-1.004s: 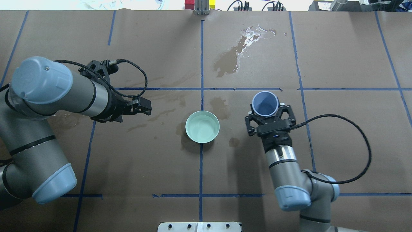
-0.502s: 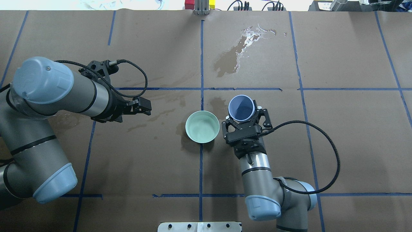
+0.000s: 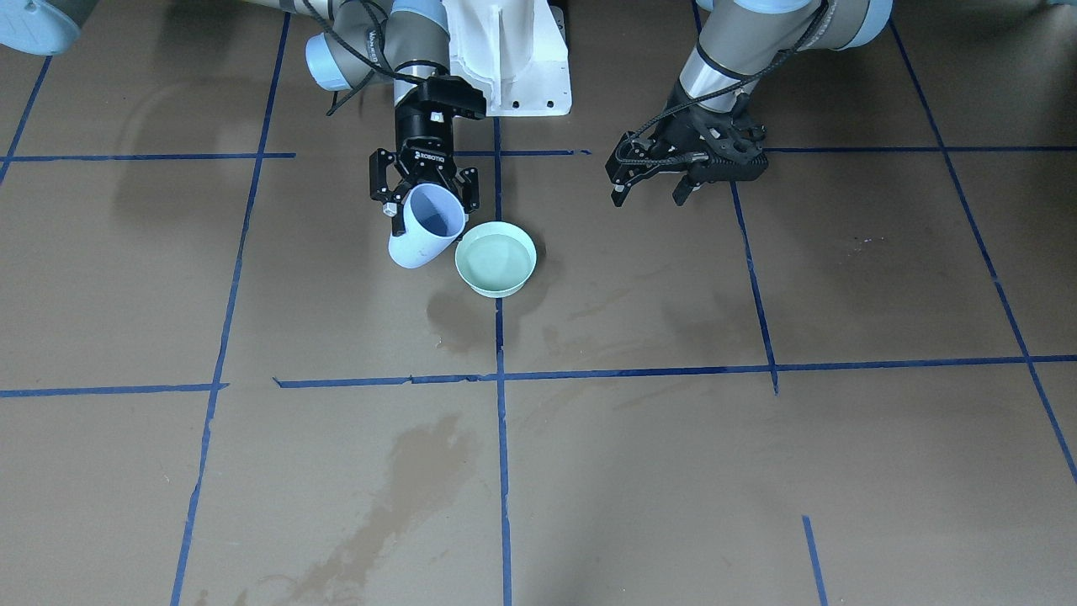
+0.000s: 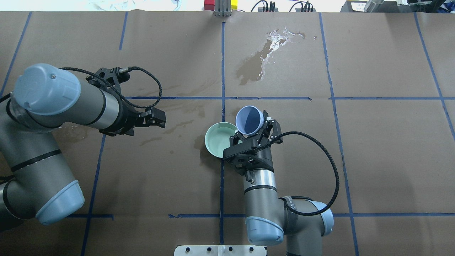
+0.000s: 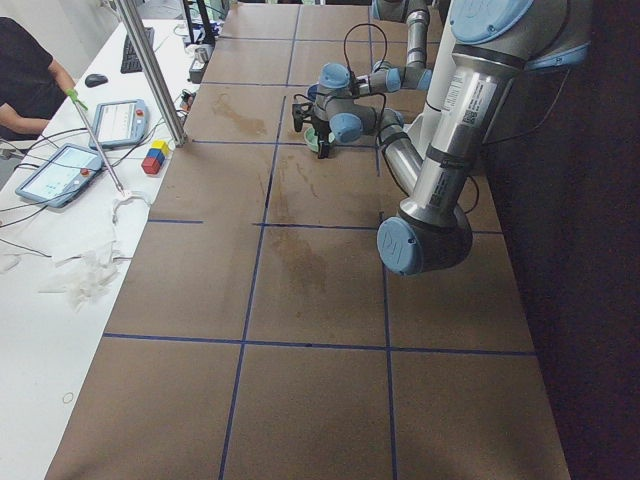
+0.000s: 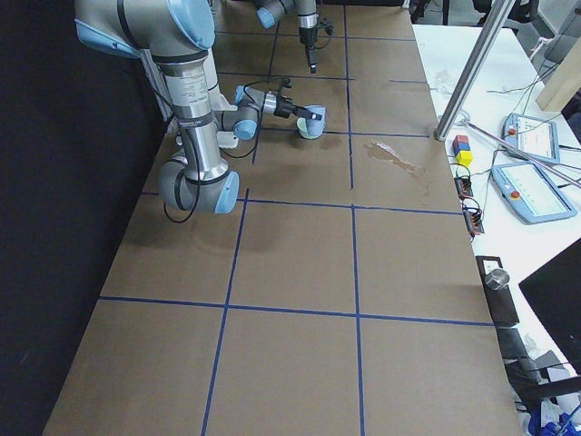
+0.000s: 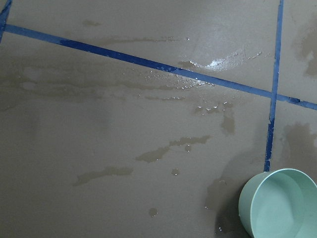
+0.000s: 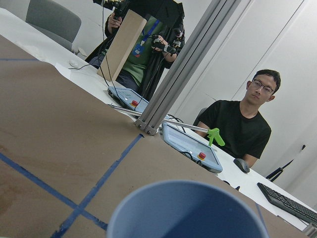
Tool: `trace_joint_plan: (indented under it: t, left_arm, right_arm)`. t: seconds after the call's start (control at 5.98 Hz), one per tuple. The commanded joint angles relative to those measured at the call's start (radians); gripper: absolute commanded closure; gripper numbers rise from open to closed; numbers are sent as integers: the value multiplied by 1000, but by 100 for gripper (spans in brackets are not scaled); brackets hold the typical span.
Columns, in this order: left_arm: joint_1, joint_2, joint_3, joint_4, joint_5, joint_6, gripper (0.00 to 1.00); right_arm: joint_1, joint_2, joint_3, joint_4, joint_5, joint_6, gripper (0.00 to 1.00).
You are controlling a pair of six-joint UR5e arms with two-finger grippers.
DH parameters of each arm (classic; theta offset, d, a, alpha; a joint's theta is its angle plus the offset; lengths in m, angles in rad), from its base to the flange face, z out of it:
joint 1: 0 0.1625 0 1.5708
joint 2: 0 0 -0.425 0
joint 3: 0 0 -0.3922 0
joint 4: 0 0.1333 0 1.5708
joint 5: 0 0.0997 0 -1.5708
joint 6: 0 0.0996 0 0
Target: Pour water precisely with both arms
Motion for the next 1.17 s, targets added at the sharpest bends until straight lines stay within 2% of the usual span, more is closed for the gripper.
trace_joint_plan:
  t: [0.0, 0.5, 1.0]
  left_arm:
    - [0, 2, 0, 0, 0, 0, 0]
    - [0, 1, 0, 0, -2, 0, 0]
    - [0, 1, 0, 0, 0, -2, 0]
  right_arm:
    - [-1, 1, -7, -24, 6, -110, 94]
    - [-11, 13, -10, -93, -16, -337, 95]
    - [-16, 13, -18, -153, -44, -473, 95]
